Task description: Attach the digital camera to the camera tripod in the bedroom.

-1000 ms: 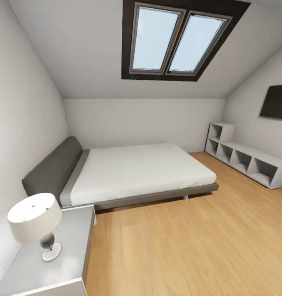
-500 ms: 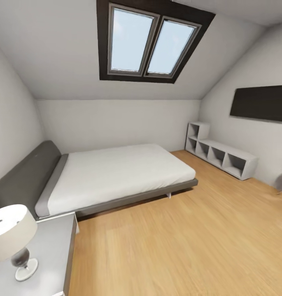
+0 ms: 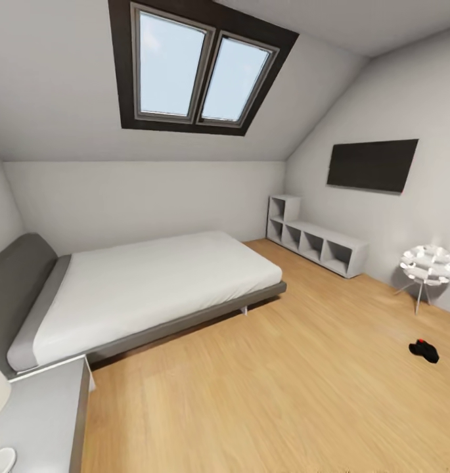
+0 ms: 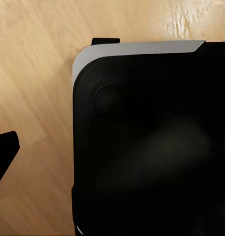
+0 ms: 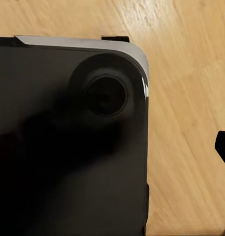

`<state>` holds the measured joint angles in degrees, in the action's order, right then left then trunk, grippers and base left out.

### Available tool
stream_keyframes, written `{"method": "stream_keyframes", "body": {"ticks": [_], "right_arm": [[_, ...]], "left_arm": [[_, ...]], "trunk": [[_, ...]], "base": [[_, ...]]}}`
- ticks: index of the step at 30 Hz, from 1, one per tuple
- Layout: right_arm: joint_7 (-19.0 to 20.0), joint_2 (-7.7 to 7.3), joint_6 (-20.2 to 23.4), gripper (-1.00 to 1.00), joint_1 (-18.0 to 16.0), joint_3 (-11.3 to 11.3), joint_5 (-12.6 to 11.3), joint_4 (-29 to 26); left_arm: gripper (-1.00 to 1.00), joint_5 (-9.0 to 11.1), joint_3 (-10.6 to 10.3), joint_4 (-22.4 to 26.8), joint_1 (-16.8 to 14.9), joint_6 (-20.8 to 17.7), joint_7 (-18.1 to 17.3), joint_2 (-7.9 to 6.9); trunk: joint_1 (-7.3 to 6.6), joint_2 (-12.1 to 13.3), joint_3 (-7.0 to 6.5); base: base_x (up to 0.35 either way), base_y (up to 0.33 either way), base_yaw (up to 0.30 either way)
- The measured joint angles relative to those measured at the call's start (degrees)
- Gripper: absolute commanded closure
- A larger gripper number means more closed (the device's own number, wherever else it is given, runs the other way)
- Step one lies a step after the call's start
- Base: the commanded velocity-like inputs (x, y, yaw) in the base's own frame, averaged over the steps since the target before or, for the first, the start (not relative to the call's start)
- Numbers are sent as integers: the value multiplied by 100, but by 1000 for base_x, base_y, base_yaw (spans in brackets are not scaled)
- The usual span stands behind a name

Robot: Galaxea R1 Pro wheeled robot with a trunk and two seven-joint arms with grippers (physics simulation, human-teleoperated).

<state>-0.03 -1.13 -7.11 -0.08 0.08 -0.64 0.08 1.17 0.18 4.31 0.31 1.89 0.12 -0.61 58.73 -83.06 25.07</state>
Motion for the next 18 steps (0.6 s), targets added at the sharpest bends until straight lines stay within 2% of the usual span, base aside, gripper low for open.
{"method": "stream_keyframes", "body": {"ticks": [6, 10, 11, 14, 18], "right_arm": [[0, -1, 0, -100, 0, 0, -5, 0], [2, -1, 0, -100, 0, -12, -7, 0], [-1, -1, 0, -100, 0, -14, -7, 0], [3, -1, 0, -100, 1, -15, -7, 0], [4, -1, 0, -100, 0, -9, -6, 0]], "left_arm": [[-100, 20, 23, 10, 0, -4, -6, 50], [-100, 290, 27, 10, 0, -4, -11, 57], [-100, 467, 26, 10, 0, -3, -15, 54], [-100, 740, 17, 8, 0, -3, -18, 47], [-100, 859, 11, 9, 0, -3, -15, 49]], "trunk": [[0, 0, -18], [0, 0, -30], [0, 0, -33], [0, 0, -42], [0, 0, -53]], "base": [[0, 0, -296], [0, 0, -296], [0, 0, -296], [0, 0, -296], [0, 0, -296]]}}
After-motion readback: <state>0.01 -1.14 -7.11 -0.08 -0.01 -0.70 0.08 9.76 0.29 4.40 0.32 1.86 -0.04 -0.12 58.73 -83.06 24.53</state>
